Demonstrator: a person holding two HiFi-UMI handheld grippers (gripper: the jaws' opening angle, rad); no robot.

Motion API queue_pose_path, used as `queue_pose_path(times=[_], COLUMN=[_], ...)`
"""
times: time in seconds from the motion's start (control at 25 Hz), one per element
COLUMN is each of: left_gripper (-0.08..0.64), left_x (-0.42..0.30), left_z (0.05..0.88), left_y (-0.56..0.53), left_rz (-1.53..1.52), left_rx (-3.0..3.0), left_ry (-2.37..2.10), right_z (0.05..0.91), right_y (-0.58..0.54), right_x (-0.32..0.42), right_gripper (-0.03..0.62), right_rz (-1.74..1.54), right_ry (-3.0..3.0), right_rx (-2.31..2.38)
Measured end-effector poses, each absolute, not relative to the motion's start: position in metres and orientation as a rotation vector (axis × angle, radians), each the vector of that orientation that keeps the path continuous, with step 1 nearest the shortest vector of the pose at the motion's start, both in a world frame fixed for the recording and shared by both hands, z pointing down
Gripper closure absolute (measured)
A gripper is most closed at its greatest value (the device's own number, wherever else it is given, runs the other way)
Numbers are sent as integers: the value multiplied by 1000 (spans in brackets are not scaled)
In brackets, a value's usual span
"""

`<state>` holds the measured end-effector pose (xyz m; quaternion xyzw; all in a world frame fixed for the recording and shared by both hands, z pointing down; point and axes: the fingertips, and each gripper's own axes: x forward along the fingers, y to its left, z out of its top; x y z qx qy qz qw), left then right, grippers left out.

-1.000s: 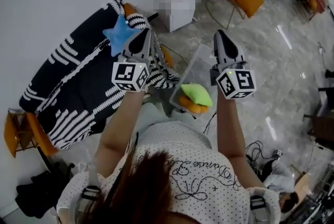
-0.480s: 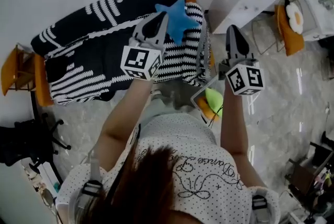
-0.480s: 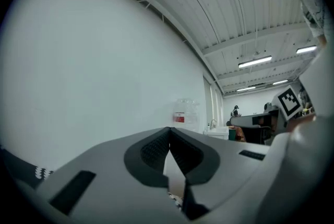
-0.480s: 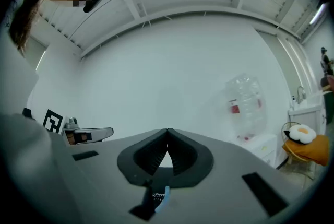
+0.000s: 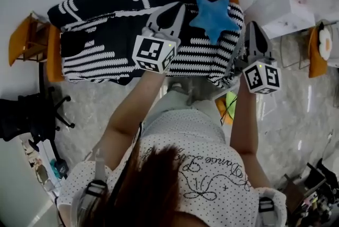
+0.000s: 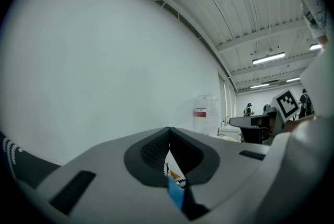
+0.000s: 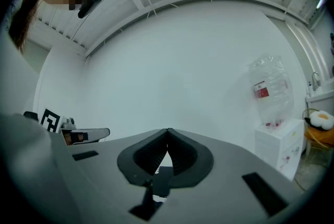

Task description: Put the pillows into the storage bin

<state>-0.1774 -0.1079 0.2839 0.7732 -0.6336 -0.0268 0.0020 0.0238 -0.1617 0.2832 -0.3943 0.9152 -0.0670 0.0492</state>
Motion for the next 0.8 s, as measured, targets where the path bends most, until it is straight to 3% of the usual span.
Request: queue_pose_path(times=[0.4,0.8], left_gripper=[557,557], left_x=[-211,-216], left_z=[302,323], left_y=[-129,-219], left_rz=[-70,-61], left_rx=[2346,2270], left_ry=[-2037,-2088], right_z=[294,324], right_y=[-199,-323], right_x=[2,-19], right_gripper=[580,578], right_rz=[-238,-282], right_ry=[2819,2910], right_rx=[-1172,-1094])
